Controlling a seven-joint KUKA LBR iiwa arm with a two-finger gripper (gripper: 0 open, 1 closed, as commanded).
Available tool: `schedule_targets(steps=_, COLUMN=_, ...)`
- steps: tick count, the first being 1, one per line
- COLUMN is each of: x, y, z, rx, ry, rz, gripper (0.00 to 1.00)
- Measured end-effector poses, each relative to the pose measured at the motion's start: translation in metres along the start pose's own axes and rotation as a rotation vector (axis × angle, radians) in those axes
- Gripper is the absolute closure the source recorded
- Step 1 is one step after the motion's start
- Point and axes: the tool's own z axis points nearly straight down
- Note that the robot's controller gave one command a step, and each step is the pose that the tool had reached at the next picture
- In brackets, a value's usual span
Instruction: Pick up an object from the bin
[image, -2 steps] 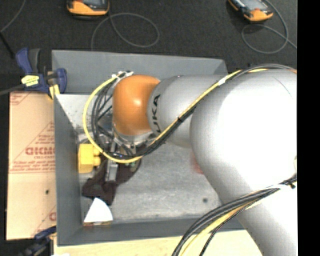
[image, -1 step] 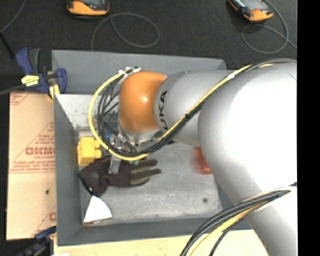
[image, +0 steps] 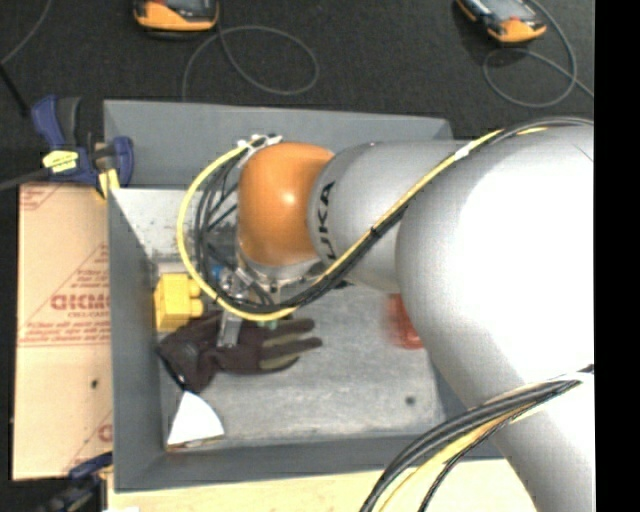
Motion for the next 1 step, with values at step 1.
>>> schedule_targets(steps=1, x=0.0005, y=0.0, z=-0.0016, rx=0.0, ry=0.0, rz=0.0, gripper=1.0)
